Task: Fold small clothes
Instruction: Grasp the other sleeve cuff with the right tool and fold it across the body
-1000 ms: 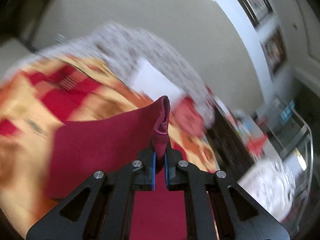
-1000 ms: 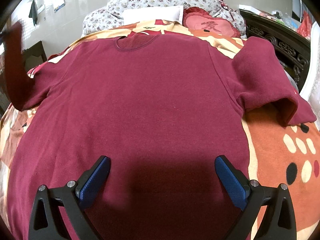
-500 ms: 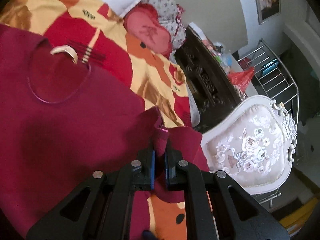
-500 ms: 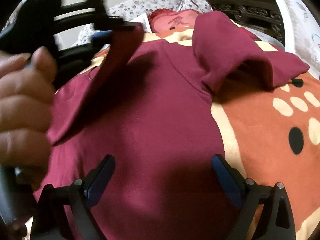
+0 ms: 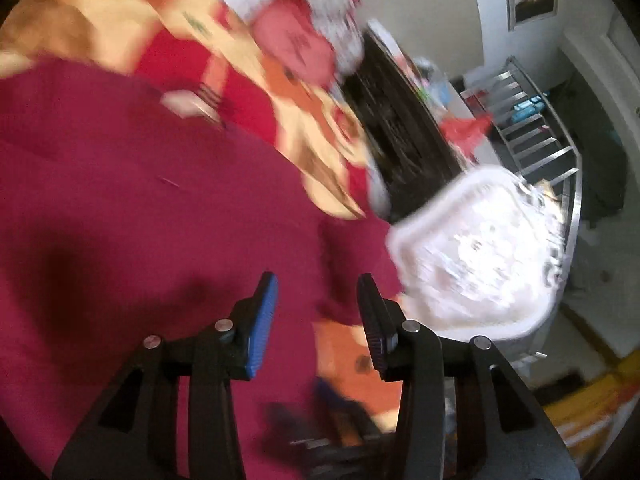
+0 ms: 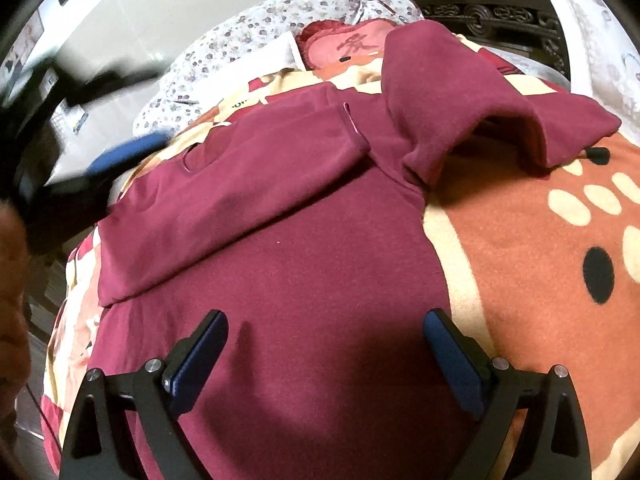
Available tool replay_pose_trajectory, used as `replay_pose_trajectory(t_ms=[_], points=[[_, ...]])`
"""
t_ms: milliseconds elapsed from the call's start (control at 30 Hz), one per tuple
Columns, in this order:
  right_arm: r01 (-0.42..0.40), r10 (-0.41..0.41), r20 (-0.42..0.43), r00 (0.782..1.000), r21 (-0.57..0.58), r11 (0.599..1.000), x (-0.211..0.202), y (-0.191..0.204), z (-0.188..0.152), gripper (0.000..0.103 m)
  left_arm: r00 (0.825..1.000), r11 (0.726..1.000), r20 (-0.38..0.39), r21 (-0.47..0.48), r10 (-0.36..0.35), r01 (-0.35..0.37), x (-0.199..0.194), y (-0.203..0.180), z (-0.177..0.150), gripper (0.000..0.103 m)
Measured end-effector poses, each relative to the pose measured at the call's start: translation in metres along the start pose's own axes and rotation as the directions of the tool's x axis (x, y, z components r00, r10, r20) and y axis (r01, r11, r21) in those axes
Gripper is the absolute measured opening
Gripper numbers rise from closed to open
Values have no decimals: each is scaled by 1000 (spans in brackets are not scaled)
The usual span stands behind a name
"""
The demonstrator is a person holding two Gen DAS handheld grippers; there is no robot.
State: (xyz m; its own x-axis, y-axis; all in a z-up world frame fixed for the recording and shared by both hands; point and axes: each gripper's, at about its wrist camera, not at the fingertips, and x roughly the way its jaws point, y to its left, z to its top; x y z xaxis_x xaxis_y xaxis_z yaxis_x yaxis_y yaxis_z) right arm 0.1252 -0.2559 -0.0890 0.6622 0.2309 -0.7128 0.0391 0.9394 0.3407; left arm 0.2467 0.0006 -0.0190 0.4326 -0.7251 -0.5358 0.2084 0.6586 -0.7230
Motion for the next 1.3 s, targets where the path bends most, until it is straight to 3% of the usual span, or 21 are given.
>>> replay_pose_trajectory(t_ms=[67,133,200,267,333,433,500,600,667,733,800,900,967,1033,1133,1200,1300], points=[[33,-33,-9,999,-44,999,-2,11,9,97,987,992,99,13,125,-127,-34,25,1,39],[58,-52,39,998,-167,984,-19,21,14,94,947,964,189,12,260,-267,-61,54,1,39],[111,-78,119,990,-307,945,-20,43,31,90,928,947,192,-29,319,-320,-64,79,4,39],[84,-51,93,994,-389,917,-3,67,58,74,909,926,179,-84,377,-368,-59,101,9,39],[58,-60,7,998,-387,920,26,72,80,66,904,917,161,-127,396,-379,-50,116,12,39],[102,-154,-120,981,-357,929,80,53,94,66,907,906,91,-149,410,-395,-30,127,11,39],[106,-147,-78,986,-385,917,84,46,92,73,896,896,75,-126,437,-427,-23,127,8,39],[94,-149,-101,984,-419,903,71,49,96,73,888,890,86,-121,451,-440,-33,120,5,39],[62,-90,-53,995,-388,919,38,42,103,73,880,887,120,-96,460,-451,-42,108,0,39],[89,-80,40,996,-365,927,-4,23,108,73,867,885,182,-45,464,-464,-53,86,-9,39],[131,-106,93,990,-334,933,-38,-9,115,75,880,901,221,15,421,-435,-60,64,-31,40],[242,-222,115,968,-213,947,-72,-93,138,75,877,891,251,96,409,-443,-52,47,-65,52],[277,-275,74,959,-21,961,-90,-171,151,75,873,872,251,159,418,-463,-40,42,-79,52],[201,-209,26,978,182,963,-99,-236,157,72,874,862,226,185,431,-473,-25,47,-90,52],[126,-137,5,991,357,925,-102,-295,159,65,876,864,181,163,448,-476,-8,70,-103,52],[30,-36,5,999,424,905,-96,-312,158,65,879,875,200,145,432,-463,-11,71,-102,52],[-31,41,-12,999,476,879,-75,-322,157,64,886,882,192,138,423,-451,-10,73,-105,52]])
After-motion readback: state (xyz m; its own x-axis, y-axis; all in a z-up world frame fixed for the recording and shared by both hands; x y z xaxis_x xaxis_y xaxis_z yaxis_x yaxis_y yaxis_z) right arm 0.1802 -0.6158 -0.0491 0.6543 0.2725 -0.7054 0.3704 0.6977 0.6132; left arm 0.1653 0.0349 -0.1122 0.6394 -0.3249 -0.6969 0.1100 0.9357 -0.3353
